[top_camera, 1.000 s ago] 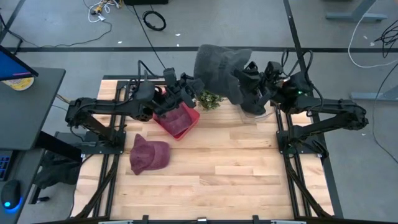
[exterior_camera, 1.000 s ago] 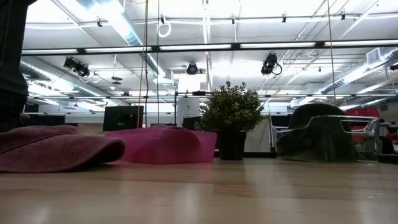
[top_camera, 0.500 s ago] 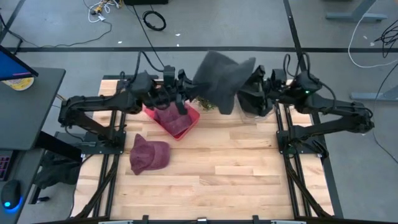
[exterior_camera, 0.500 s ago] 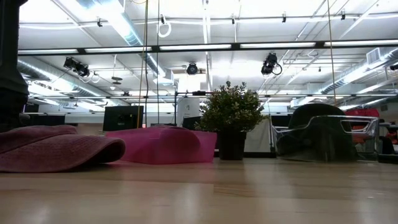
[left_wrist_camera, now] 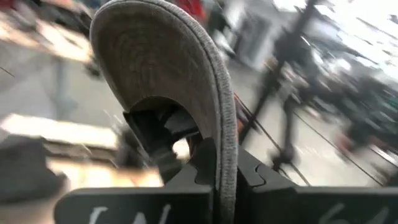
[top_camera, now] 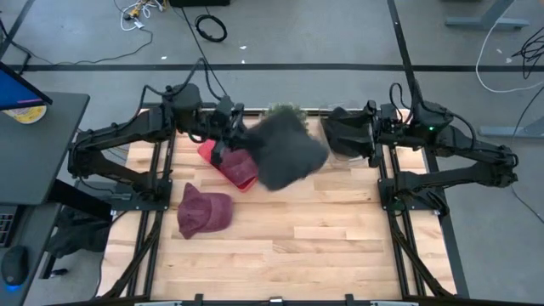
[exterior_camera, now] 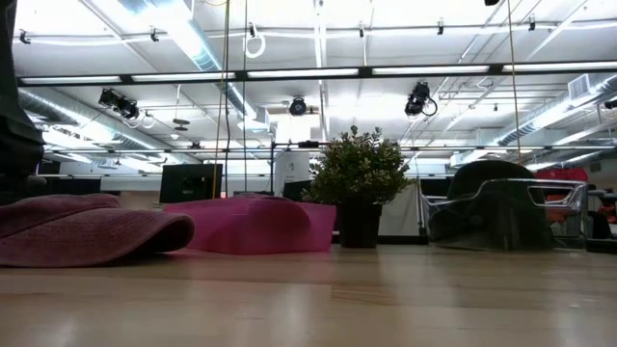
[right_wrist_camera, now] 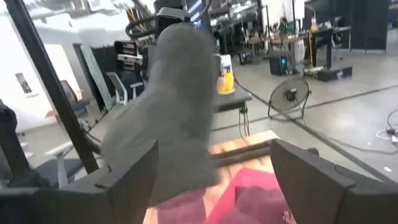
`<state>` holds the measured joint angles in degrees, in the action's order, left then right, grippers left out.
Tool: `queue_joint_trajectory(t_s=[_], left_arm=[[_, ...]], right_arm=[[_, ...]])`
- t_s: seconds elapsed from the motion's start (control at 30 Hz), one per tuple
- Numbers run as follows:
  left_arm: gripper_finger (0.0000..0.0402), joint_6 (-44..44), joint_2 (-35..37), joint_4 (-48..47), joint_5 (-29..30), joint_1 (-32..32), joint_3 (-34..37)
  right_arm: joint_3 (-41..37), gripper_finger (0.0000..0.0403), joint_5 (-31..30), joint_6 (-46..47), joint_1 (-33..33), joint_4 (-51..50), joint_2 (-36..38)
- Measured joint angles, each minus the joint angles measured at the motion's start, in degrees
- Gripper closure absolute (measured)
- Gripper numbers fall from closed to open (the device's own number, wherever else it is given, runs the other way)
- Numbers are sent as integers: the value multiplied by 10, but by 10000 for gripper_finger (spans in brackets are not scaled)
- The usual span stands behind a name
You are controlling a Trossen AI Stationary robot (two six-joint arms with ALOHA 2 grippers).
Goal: Pick & Place hat
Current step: Put the black cap into the transparent bin
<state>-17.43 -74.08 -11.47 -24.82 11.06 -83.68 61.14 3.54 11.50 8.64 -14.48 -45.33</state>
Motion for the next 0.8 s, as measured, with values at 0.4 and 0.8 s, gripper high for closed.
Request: queue_joint_trajectory(t_s=[0.4,0.8], left_arm=[[391,16,-28,-201,-153,19,0],[391,14,-91,-224,-251,13,0]], right_arm=[[0,97,104,14,0,-10,-64],[51,97,206,-4,1,27,-192]])
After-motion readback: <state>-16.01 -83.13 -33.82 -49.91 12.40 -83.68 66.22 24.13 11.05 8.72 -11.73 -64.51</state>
